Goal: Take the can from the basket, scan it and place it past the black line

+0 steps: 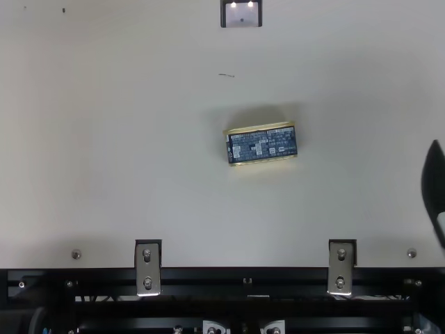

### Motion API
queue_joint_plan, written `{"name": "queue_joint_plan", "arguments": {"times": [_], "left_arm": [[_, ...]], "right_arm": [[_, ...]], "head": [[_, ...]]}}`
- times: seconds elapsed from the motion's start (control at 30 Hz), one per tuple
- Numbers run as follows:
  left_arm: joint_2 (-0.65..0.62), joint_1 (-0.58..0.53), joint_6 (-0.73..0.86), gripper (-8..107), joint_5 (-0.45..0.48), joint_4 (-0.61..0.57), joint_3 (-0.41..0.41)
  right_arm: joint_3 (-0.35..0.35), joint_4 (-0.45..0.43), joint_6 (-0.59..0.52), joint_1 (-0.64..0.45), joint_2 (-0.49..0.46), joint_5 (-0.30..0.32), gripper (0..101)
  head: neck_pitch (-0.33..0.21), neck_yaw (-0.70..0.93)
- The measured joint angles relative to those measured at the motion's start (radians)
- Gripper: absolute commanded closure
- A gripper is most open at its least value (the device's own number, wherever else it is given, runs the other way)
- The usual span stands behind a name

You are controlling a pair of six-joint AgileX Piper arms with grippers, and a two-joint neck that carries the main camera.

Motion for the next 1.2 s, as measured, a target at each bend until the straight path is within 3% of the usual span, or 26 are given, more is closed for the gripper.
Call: {"name": "queue_joint_plan", "arguments": {"times": [0.37,0.83,1.2], "left_arm": [[0.000,0.000,0.000,9,0.000,0.000,0.000],[0.000,0.000,0.000,9,0.000,0.000,0.000],[0.000,0.000,0.000,9,0.000,0.000,0.000]], "right_arm": [[-0.060,0.019,-0.167,0.194,0.161,0.053,0],[-0.145,-0.015,-0.229,0.407,0.412,-0.016,0],[-0.223,-0.018,-0.335,0.452,0.570,0.012,0]], "head": [[0.005,0.000],[0.005,0.000],[0.000,0.000]]}}
